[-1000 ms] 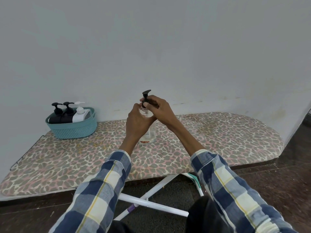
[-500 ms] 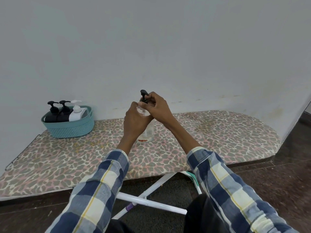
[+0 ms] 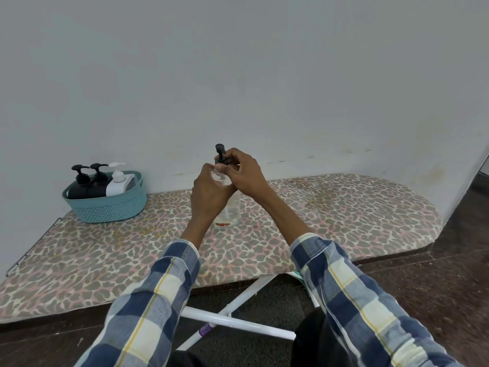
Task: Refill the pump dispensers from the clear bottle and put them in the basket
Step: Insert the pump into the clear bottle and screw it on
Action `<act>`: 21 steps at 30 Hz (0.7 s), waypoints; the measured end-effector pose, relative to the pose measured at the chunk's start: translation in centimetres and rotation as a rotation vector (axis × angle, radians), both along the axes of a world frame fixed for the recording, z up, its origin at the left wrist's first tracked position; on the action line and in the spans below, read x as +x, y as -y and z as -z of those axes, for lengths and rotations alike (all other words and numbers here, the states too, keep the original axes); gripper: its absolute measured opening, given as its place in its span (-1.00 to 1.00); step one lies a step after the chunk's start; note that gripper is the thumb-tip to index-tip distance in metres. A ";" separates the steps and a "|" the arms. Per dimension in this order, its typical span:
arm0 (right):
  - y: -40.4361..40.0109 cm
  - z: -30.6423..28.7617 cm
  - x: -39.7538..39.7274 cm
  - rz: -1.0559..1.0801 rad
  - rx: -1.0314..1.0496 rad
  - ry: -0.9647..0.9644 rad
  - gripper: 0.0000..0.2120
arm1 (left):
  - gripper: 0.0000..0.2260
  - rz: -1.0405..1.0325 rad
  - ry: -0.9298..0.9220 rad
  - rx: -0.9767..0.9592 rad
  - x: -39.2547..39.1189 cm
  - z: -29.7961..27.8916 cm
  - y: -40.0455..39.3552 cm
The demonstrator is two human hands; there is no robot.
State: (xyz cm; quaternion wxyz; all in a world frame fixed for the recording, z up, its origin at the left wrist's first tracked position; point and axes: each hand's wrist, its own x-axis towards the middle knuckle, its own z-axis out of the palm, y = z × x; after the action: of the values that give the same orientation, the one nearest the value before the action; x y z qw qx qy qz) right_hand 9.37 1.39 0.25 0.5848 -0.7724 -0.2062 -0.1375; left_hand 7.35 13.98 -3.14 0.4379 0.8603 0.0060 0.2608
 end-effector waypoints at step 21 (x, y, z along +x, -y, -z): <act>0.0 0.7 -0.1 0.002 0.017 0.072 -0.83 | -0.55 -0.077 -0.012 0.022 -0.7 -0.1 0.5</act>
State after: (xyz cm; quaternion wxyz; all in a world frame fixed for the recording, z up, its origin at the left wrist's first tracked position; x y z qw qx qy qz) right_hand 9.31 1.42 -0.42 0.5832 -0.7623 -0.2254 -0.1674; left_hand 6.62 13.46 -3.04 0.4180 0.8658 0.0392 0.2723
